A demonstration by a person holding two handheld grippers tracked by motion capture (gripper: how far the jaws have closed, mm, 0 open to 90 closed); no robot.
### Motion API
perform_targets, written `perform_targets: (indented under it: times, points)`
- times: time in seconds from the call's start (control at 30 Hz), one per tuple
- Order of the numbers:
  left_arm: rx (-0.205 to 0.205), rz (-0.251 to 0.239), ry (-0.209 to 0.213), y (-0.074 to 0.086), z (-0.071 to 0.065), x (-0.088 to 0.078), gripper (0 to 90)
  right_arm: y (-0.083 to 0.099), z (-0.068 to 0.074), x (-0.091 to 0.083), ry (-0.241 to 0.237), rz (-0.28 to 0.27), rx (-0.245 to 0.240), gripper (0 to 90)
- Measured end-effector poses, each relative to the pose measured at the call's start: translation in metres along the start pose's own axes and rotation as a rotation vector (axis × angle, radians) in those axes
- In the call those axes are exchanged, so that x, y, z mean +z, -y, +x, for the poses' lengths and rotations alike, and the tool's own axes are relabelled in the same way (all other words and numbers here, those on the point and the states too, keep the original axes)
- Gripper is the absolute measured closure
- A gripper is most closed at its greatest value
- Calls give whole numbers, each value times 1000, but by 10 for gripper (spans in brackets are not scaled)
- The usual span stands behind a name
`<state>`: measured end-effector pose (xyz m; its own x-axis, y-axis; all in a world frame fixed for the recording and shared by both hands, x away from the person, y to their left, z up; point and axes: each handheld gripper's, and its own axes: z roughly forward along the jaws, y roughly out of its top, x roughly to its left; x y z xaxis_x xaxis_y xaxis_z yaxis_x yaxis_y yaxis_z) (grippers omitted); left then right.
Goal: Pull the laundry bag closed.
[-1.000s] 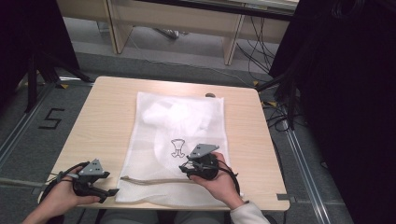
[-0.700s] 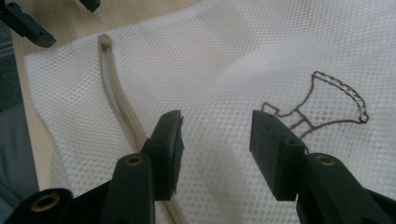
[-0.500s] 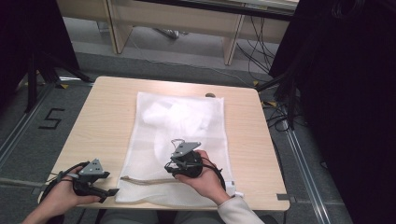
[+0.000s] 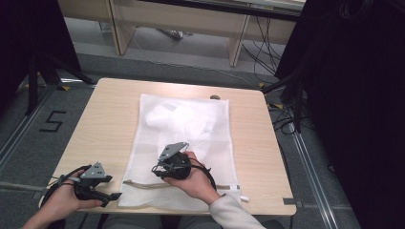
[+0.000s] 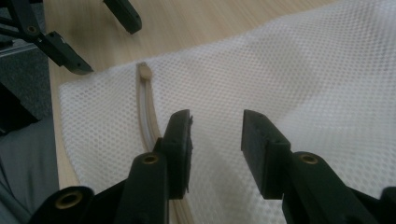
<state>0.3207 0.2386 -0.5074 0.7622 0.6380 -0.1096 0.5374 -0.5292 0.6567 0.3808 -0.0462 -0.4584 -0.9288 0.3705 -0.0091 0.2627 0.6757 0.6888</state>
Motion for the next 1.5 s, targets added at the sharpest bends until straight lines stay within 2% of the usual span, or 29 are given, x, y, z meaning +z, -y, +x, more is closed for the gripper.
perform_targets:
  times: [0.1,0.13,0.37,0.8,1.2,1.33,1.43,1.5]
  points:
    - [3,-2,-1,0,0,0,250,-7,4,8,-18,6,-3,650]
    - [24,-2,-1,-1,1,-1,250,-10,6,11,-22,10,-6,652]
    - [20,-4,-5,-1,1,-1,251,-22,14,31,-77,34,-22,663]
    - [21,-6,-2,-1,1,-1,251,-32,25,60,-124,71,-28,663]
    - [22,-6,-3,-1,1,-1,251,-37,31,76,-149,111,-31,680]
    - [21,-6,-1,-1,1,-1,251,-38,32,81,-170,123,-23,692]
    - [20,-5,0,-1,1,-1,251,-38,31,85,-172,135,-39,697]
    - [21,-6,0,-1,1,-1,251,-38,33,87,-180,135,-22,707]
